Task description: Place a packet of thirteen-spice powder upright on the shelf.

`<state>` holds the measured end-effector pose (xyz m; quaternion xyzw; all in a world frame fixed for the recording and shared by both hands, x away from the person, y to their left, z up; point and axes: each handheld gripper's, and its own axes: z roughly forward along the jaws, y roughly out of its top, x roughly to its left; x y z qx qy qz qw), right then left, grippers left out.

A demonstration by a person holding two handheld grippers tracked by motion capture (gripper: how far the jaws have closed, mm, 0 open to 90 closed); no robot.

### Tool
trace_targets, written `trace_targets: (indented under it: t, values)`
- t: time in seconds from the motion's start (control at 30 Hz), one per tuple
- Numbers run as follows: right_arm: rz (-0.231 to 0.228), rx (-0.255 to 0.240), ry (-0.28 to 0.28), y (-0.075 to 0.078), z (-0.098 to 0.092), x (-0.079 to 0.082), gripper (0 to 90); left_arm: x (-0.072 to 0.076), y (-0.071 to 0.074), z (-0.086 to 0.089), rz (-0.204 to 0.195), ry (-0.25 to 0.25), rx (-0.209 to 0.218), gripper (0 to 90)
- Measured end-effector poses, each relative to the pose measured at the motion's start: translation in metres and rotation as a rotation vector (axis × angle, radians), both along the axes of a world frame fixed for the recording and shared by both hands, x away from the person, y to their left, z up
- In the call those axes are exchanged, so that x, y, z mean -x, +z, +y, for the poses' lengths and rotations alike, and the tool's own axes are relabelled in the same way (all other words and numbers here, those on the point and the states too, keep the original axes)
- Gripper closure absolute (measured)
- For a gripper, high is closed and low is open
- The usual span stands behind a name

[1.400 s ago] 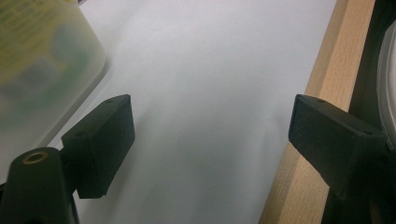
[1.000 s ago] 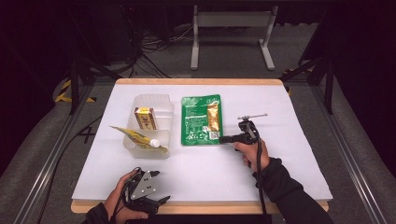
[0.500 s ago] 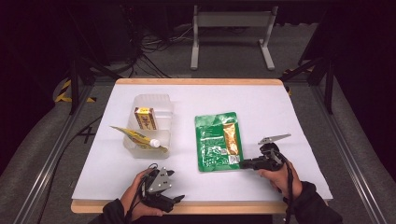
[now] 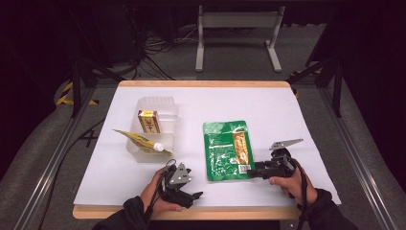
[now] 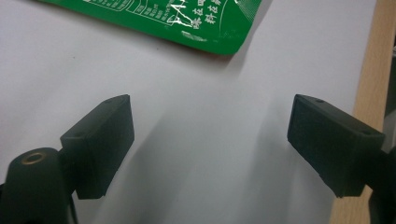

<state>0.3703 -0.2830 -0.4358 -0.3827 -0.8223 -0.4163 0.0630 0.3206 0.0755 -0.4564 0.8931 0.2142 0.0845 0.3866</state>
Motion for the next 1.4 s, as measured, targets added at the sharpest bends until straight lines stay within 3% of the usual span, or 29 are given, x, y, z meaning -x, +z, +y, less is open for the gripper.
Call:
trace_targets:
  t: [0.07, 0.2, 0.27, 0.33, 0.4, 0.43, 0.5, 0.63, 0.73, 0.83, 0.97, 1.23, 1.37, 1.4]
  values:
    - [-0.025, 0.007, 0.003, 0.001, 0.002, -0.007, 38.0, -0.003, 0.000, -0.004, 0.012, 0.008, -0.004, 15.4]
    - [-0.036, -0.037, -0.005, 0.005, 0.004, -0.024, 33.3, -0.010, 0.000, -0.009, 0.051, -0.004, 0.008, 15.8]
    - [-0.026, -0.048, -0.023, 0.004, 0.005, -0.033, 35.2, -0.012, 0.000, -0.010, 0.058, -0.005, 0.014, 15.3]
    - [-0.002, -0.087, -0.046, -0.001, 0.006, -0.038, 47.3, -0.012, 0.000, -0.010, 0.055, -0.006, 0.011, 15.3]
    - [-0.001, -0.076, -0.052, -0.005, 0.009, -0.038, 66.6, -0.014, 0.000, -0.008, 0.059, -0.006, 0.017, 15.2]
    - [-0.014, -0.074, -0.040, -0.006, 0.011, -0.037, 71.7, -0.014, 0.000, -0.007, 0.059, 0.002, 0.015, 14.7]
    - [-0.026, -0.068, -0.008, -0.006, 0.014, -0.033, 77.6, -0.017, 0.000, -0.005, 0.070, 0.013, 0.029, 14.0]
    - [-0.112, -0.061, 0.019, 0.000, 0.016, -0.022, 89.6, -0.021, 0.000, -0.004, 0.076, 0.015, 0.030, 12.8]
    - [-0.143, -0.070, 0.029, 0.002, 0.014, -0.014, 90.0, -0.024, 0.000, -0.006, 0.084, 0.010, 0.031, 11.4]
    - [-0.206, -0.064, 0.047, 0.004, 0.014, -0.003, 90.0, -0.027, 0.000, -0.007, 0.094, 0.009, 0.042, 11.1]
    - [-0.248, -0.101, 0.058, 0.006, 0.014, 0.004, 90.0, -0.033, 0.001, -0.011, 0.126, 0.009, 0.065, 9.5]
    - [-0.361, -0.087, 0.152, 0.009, 0.025, 0.017, 90.0, -0.045, 0.002, -0.018, 0.214, 0.021, 0.151, 9.1]
    - [-0.384, -0.073, 0.173, 0.008, 0.027, 0.019, 90.0, -0.043, 0.005, -0.018, 0.177, 0.020, 0.155, 18.0]
    - [-0.393, -0.062, 0.175, 0.008, 0.028, 0.020, 90.0, -0.041, 0.007, -0.018, 0.147, 0.020, 0.151, 18.0]
